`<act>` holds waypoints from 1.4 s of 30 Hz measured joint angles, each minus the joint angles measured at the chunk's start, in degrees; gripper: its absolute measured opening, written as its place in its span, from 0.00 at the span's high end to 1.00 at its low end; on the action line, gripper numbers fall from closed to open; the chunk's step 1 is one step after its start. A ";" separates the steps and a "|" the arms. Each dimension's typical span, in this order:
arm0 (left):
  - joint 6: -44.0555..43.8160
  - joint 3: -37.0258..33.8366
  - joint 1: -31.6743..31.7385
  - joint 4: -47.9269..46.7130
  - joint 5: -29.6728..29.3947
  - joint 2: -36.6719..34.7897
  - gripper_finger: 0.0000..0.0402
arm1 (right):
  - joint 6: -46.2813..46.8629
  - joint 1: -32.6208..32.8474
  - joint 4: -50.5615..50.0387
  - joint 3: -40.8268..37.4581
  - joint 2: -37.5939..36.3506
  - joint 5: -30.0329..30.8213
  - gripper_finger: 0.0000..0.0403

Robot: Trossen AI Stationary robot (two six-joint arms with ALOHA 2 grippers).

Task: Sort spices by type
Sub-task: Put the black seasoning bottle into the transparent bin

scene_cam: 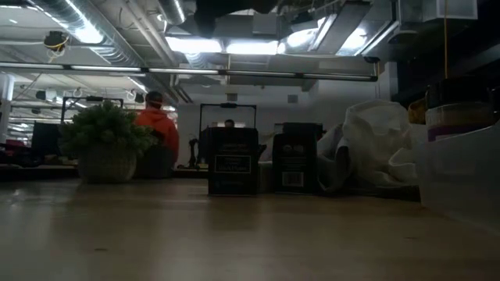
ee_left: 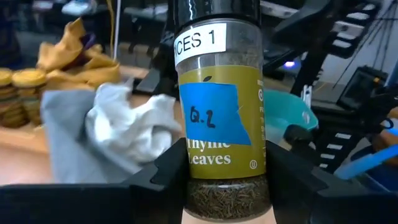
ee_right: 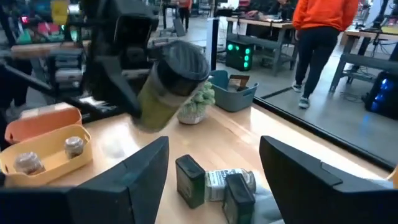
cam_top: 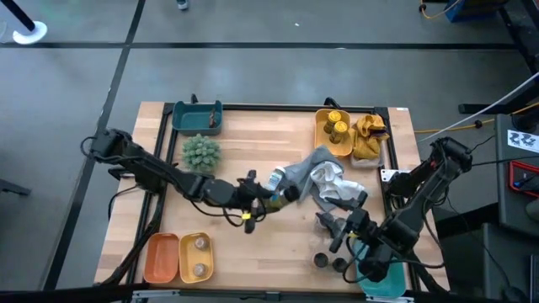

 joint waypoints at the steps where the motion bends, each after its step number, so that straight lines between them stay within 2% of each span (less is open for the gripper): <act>1: 0.50 0.00 -0.34 1.88 -0.01 1.07 0.61 | 0.94 0.02 0.90 -0.79 0.00 0.57 0.37; 5: 2.23 -0.04 -1.39 9.91 -0.01 5.45 0.61 | 1.59 0.21 6.70 -3.39 0.00 2.71 0.37; 12: 3.25 -0.07 -2.28 23.07 0.06 11.31 0.60 | 1.26 -0.29 15.65 -6.25 0.76 1.75 0.37; 18: 3.28 -0.07 -2.77 27.41 0.16 13.45 0.60 | 0.68 -1.75 21.48 -6.29 2.58 -4.59 0.37; 25: 3.65 -0.07 -4.36 27.54 0.21 13.70 0.60 | -13.90 -4.85 33.60 -6.32 3.91 -12.11 0.37; 35: 8.83 -0.07 -7.66 27.72 0.23 13.70 0.60 | -35.67 -8.21 51.39 -6.31 3.91 -24.08 0.37; 38: 9.75 -0.04 -8.04 27.87 0.38 13.70 0.60 | -40.46 -9.10 55.31 -6.29 3.91 -27.58 0.37; 42: 10.30 -0.04 -8.27 27.73 0.43 13.70 0.60 | -42.09 -11.31 57.31 -6.29 3.91 -32.63 0.37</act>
